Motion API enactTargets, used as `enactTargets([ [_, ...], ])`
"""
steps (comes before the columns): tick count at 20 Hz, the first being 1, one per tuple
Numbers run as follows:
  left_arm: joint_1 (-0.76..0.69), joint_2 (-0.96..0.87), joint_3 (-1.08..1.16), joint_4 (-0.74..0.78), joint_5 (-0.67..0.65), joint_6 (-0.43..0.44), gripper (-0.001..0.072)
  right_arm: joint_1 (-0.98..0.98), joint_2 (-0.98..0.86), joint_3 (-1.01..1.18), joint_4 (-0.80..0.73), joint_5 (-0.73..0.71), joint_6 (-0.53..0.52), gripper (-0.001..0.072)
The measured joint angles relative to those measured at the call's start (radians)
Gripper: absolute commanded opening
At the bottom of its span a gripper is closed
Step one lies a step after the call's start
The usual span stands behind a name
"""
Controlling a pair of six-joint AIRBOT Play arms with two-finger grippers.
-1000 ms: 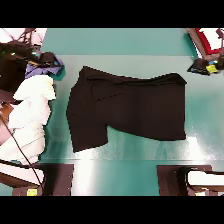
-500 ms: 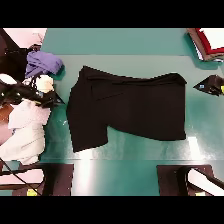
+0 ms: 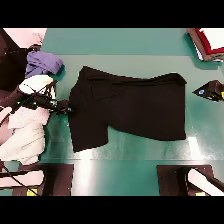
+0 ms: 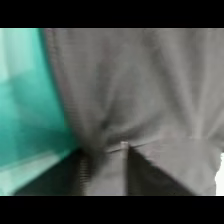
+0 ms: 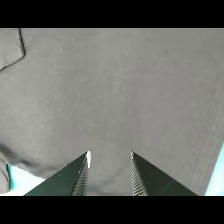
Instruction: Fold the shirts.
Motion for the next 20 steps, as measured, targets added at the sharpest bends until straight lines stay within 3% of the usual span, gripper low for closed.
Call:
enactTargets([
  [3, -0.012, 0.013, 0.016, 0.003, -0.004, -0.003, 0.0021, -0.045, 0.014, -0.037, -0.049, 0.045, 0.006, 0.0312],
  [5, -0.014, 0.036, 0.042, 0.001, -0.005, -0.004, 0.0022, -0.09, 0.047, -0.118, -0.103, 0.067, 0.017, 0.0522],
  [10, -0.018, 0.09, 0.1, 0.0, -0.007, -0.006, 0.0022, -0.175, 0.13, -0.431, -0.185, 0.048, 0.025, 0.0516],
  [14, -0.018, 0.102, 0.114, -0.002, -0.008, -0.006, 0.0022, -0.136, 0.159, -0.616, -0.193, -0.035, 0.033, 0.0475],
  [17, -0.018, 0.106, 0.117, -0.003, -0.008, -0.006, 0.0022, -0.077, 0.165, -0.672, -0.185, -0.089, 0.052, 0.0386],
  [18, -0.018, 0.106, 0.117, -0.003, -0.008, -0.006, 0.0022, -0.058, 0.166, -0.679, -0.185, -0.101, 0.056, 0.022],
  [20, -0.018, 0.106, 0.118, -0.003, -0.008, -0.006, 0.0022, -0.02, 0.168, -0.689, -0.182, -0.127, 0.064, 0.0052],
])
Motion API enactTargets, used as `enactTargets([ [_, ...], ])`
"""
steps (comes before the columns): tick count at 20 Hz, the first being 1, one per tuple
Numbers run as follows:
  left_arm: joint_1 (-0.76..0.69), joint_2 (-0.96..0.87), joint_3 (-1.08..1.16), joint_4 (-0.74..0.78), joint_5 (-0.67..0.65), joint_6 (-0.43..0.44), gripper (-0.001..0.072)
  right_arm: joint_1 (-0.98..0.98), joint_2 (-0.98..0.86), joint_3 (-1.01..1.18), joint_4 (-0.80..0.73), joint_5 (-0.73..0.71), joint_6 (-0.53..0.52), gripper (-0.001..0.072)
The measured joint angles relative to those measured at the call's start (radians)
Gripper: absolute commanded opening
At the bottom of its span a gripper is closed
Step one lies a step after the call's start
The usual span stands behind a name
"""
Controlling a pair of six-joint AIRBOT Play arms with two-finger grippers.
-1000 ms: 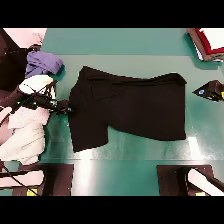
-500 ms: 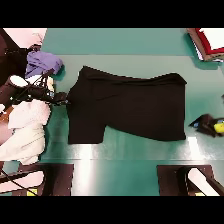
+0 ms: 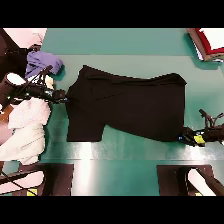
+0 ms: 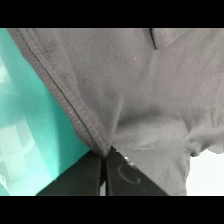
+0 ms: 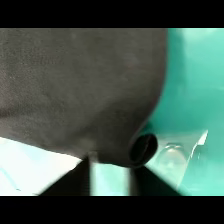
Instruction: Fold the shirts.
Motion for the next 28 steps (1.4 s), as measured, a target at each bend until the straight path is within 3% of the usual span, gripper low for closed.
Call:
enactTargets([
  [1, 0.0, 0.0, 0.0, 0.0, 0.0, 0.0, 0.0021, 0.018, 0.0, -0.003, 0.0, -0.014, 0.002, 0.0018],
  [7, 0.017, 0.064, 0.048, 0.0, -0.014, -0.001, 0.0021, 0.101, 0.052, 0.104, 0.018, -0.071, 0.023, 0.0015],
  [14, 0.055, 0.294, 0.491, -0.024, -0.022, -0.027, 0.0022, 0.119, 0.177, 0.754, 0.022, -0.169, 0.083, 0.0014],
  [21, 0.06, 0.385, 1.061, -0.067, -0.02, -0.047, 0.0021, 0.12, 0.111, 1.428, -0.048, -0.159, 0.095, 0.0014],
  [25, 0.06, 0.411, 1.175, -0.168, -0.028, -0.062, 0.0021, 0.12, 0.072, 1.631, -0.094, -0.082, 0.1, 0.0014],
  [28, 0.06, 0.42, 1.149, -0.211, -0.047, -0.068, 0.0021, 0.12, 0.08, 1.603, -0.12, -0.045, 0.11, 0.0013],
])
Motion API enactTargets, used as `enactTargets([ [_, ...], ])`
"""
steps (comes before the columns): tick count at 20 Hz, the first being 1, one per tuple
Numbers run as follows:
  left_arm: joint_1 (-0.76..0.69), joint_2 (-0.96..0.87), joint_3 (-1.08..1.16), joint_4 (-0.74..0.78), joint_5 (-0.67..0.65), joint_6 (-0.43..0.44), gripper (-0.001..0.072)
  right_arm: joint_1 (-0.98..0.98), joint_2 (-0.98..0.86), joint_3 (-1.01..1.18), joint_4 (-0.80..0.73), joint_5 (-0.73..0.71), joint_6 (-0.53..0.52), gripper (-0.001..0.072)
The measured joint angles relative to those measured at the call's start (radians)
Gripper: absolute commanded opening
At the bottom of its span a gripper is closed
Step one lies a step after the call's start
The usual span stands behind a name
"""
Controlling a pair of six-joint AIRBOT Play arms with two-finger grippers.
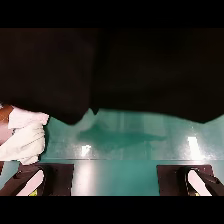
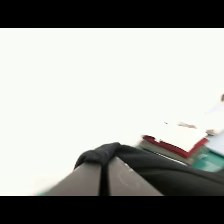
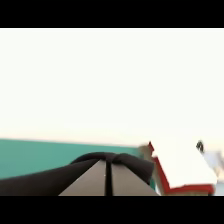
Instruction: Fold the shirts.
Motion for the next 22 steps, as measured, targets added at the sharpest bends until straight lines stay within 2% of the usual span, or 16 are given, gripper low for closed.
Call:
enactTargets([
  [3, 0.0, -0.014, -0.152, -0.01, -0.022, -0.01, 0.0021, 0.0, -0.017, -0.101, -0.011, 0.037, 0.014, 0.0013],
  [6, 0.0, -0.082, -0.347, -0.011, -0.071, -0.016, 0.0021, 0.0, -0.124, -0.193, -0.015, 0.118, 0.024, 0.0013],
  [12, -0.016, -0.378, -0.564, -0.003, -0.093, -0.011, 0.0022, 0.013, -0.44, -0.362, -0.015, 0.206, 0.029, 0.0013],
  [14, -0.045, -0.505, -0.584, 0.0, -0.043, 0.019, 0.0021, 0.035, -0.548, -0.402, -0.02, 0.169, 0.03, 0.0013],
  [18, -0.117, -0.702, -0.601, 0.0, 0.143, 0.081, 0.0022, 0.096, -0.717, -0.425, -0.019, 0.009, 0.03, 0.0013],
  [22, -0.141, -0.778, -0.586, 0.003, 0.313, 0.135, 0.0022, 0.147, -0.81, -0.385, -0.016, -0.151, 0.03, 0.0013],
])
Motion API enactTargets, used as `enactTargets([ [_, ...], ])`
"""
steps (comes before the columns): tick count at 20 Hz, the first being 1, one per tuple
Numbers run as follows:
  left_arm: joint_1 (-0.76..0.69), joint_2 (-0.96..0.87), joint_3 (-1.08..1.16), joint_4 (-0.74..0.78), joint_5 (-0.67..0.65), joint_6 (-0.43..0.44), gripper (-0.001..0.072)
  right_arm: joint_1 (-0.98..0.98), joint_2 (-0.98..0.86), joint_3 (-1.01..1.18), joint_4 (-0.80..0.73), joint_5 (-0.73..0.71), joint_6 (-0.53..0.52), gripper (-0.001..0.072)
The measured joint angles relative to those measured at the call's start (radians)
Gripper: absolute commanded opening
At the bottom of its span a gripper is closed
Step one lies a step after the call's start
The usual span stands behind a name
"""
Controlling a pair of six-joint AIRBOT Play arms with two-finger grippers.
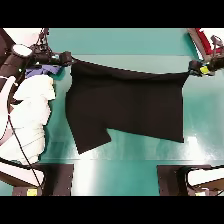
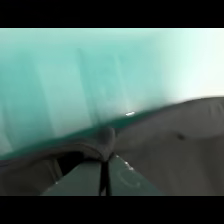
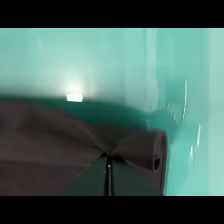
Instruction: Fold the shirts.
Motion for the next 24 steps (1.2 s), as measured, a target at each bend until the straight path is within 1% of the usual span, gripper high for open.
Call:
enactTargets([
  [1, 0.0, -0.007, 0.014, 0.005, 0.019, 0.014, 0.0022, 0.007, -0.011, 0.011, 0.0, -0.027, 0.0, 0.0013],
  [3, 0.005, -0.018, 0.041, 0.042, 0.008, 0.035, 0.0021, 0.018, -0.022, 0.024, -0.001, -0.053, 0.0, 0.0012],
  [5, 0.013, -0.022, 0.063, 0.097, -0.049, 0.047, 0.0021, 0.03, -0.013, 0.0, -0.016, -0.051, 0.0, 0.0012],
  [8, 0.021, -0.027, 0.07, 0.22, -0.178, 0.054, 0.0021, 0.056, 0.047, -0.117, -0.035, -0.05, 0.0, 0.0012],
  [10, 0.023, -0.029, 0.057, 0.296, -0.249, 0.047, 0.0022, 0.075, 0.093, -0.216, -0.044, -0.073, 0.0, 0.0013],
  [12, 0.024, -0.03, 0.035, 0.351, -0.286, 0.017, 0.0023, 0.092, 0.124, -0.3, -0.046, -0.096, 0.0, 0.0016],
  [13, 0.024, -0.031, 0.023, 0.376, -0.305, 0.002, 0.006, 0.098, 0.135, -0.335, -0.048, -0.106, 0.0, 0.0019],
  [14, 0.024, -0.031, 0.014, 0.39, -0.315, -0.013, 0.0397, 0.103, 0.143, -0.36, -0.047, -0.113, 0.0, 0.0024],
  [15, 0.024, -0.031, 0.006, 0.402, -0.327, -0.032, 0.0616, 0.106, 0.148, -0.383, -0.043, -0.114, 0.0, 0.0155],
  [16, 0.024, -0.031, 0.001, 0.413, -0.337, -0.056, 0.0617, 0.108, 0.151, -0.396, -0.032, -0.116, 0.0, 0.0382],
  [17, 0.024, -0.03, -0.002, 0.418, -0.345, -0.079, 0.0617, 0.106, 0.155, -0.402, -0.016, -0.117, 0.0, 0.0397],
  [19, 0.031, -0.025, -0.006, 0.429, -0.378, -0.122, 0.0615, 0.089, 0.166, -0.389, 0.015, -0.082, 0.0, 0.0383],
  [20, 0.041, -0.017, -0.01, 0.432, -0.401, -0.14, 0.0542, 0.076, 0.179, -0.381, 0.025, -0.056, -0.003, 0.0343],
  [21, 0.055, -0.001, -0.021, 0.435, -0.423, -0.155, 0.0537, 0.06, 0.2, -0.375, 0.035, -0.012, -0.015, 0.0307],
  [24, 0.101, 0.097, -0.138, 0.432, -0.478, -0.182, 0.0537, 0.005, 0.28, -0.365, 0.05, 0.14, -0.055, 0.0307],
])
